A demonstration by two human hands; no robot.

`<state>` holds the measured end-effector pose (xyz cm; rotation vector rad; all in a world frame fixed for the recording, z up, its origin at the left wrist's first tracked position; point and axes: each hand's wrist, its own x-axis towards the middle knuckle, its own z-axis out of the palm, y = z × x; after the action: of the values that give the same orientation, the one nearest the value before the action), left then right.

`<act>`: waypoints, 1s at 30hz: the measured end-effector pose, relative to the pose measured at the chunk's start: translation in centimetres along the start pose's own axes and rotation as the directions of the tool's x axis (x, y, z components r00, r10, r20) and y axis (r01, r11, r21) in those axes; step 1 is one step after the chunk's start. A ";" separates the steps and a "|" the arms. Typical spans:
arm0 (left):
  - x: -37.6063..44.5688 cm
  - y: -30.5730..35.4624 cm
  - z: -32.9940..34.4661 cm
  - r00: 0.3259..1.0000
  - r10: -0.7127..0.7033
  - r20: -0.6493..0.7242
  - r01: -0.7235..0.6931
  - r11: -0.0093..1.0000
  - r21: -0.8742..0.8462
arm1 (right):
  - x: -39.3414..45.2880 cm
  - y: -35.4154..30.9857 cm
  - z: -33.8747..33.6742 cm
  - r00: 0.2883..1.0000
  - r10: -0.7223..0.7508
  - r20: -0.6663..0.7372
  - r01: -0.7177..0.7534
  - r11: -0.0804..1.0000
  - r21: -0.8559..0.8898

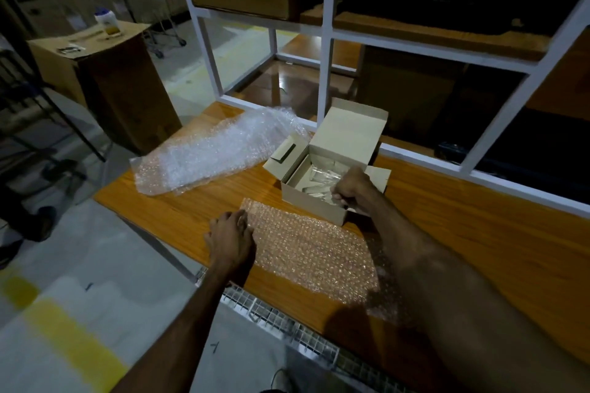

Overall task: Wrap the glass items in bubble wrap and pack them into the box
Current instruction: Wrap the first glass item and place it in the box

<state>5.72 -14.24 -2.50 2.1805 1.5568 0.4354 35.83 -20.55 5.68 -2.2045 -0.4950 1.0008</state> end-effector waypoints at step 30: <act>-2.4 0.3 -3.4 0.904 -0.426 -0.041 0.377 0.838 -0.396 | -4.2 -1.4 10.3 0.742 -0.234 0.628 0.312 0.950 -0.015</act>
<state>3.52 -16.06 0.51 1.5076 1.7705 0.6824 25.15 -17.69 3.77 -1.7727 -1.1712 1.5592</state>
